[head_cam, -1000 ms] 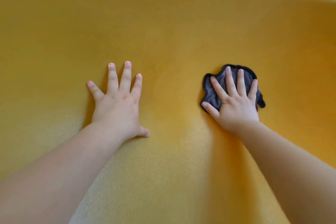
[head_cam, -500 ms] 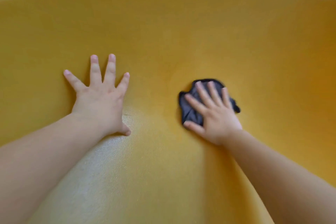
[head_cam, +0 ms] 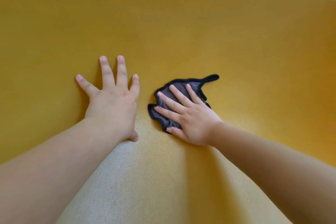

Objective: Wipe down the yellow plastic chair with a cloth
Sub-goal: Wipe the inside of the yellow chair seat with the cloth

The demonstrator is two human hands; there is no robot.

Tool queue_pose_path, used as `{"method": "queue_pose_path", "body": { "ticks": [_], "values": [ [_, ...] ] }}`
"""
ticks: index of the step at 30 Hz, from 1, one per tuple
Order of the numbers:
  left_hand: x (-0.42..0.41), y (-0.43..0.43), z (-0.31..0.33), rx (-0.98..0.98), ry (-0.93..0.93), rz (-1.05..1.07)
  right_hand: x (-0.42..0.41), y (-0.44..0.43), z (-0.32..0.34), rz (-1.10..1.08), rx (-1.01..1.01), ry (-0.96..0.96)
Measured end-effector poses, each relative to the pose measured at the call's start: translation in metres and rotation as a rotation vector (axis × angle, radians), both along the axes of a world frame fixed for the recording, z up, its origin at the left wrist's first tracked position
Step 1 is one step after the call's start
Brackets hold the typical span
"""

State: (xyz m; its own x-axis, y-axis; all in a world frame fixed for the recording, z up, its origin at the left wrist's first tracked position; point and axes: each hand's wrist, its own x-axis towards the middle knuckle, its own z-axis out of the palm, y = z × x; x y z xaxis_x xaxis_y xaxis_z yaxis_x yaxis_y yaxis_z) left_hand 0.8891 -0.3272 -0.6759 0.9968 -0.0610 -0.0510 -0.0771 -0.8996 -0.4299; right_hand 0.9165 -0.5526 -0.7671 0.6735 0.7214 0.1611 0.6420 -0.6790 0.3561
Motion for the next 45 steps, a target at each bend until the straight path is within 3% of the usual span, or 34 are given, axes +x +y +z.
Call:
{"method": "queue_pose_path", "body": {
  "ticks": [2,5,8,11,12,16,18,20,22,24,26,30,33,35,40,43,45],
  "values": [
    [0.0,0.0,-0.001,-0.004,0.002,-0.007,0.022,-0.031,0.016,0.095,-0.109,-0.024],
    [0.002,0.002,-0.002,-0.003,-0.006,-0.011,0.056,-0.065,0.052,-0.048,-0.059,-0.188],
    [0.003,0.001,-0.002,-0.012,-0.001,-0.008,0.062,-0.047,0.058,-0.371,0.2,-0.3],
    [0.002,0.001,-0.002,-0.019,0.001,-0.001,0.041,0.012,0.034,-0.618,0.459,-0.254],
    [0.002,0.001,-0.002,-0.024,0.0,-0.001,0.029,0.025,0.02,-0.557,0.437,-0.203],
    [0.001,0.001,-0.001,-0.033,0.011,-0.015,0.001,0.004,-0.003,0.014,0.041,-0.006],
    [0.001,0.0,-0.001,-0.027,0.014,-0.015,0.029,-0.03,0.019,0.15,-0.088,-0.047],
    [0.001,0.0,-0.001,-0.029,0.018,-0.016,0.06,-0.06,0.053,0.036,-0.058,-0.203],
    [0.002,0.0,-0.001,-0.03,0.017,-0.014,0.075,-0.073,0.083,-0.247,0.081,-0.283],
    [0.001,0.0,-0.001,-0.029,0.02,-0.011,0.074,-0.052,0.086,-0.499,0.264,-0.325],
    [0.001,0.0,0.0,-0.026,0.018,-0.01,0.064,-0.011,0.066,-0.599,0.383,-0.32],
    [0.0,0.0,0.003,-0.015,0.024,-0.021,0.021,0.043,0.007,-0.238,0.245,-0.156],
    [-0.003,0.002,0.012,0.003,0.05,-0.049,0.014,0.018,0.005,-0.097,0.123,-0.095],
    [-0.003,0.003,0.026,-0.013,0.078,-0.064,0.026,-0.014,0.019,-0.208,0.139,-0.133],
    [0.003,0.015,0.066,-0.036,0.035,-0.118,0.046,-0.049,0.065,-0.759,0.362,-0.146],
    [0.003,0.029,0.082,0.024,-0.058,-0.146,0.055,-0.003,0.072,-0.832,0.49,-0.113],
    [0.003,0.041,0.091,0.057,-0.12,-0.138,0.056,0.03,0.071,-0.76,0.485,-0.078]
  ]
}}
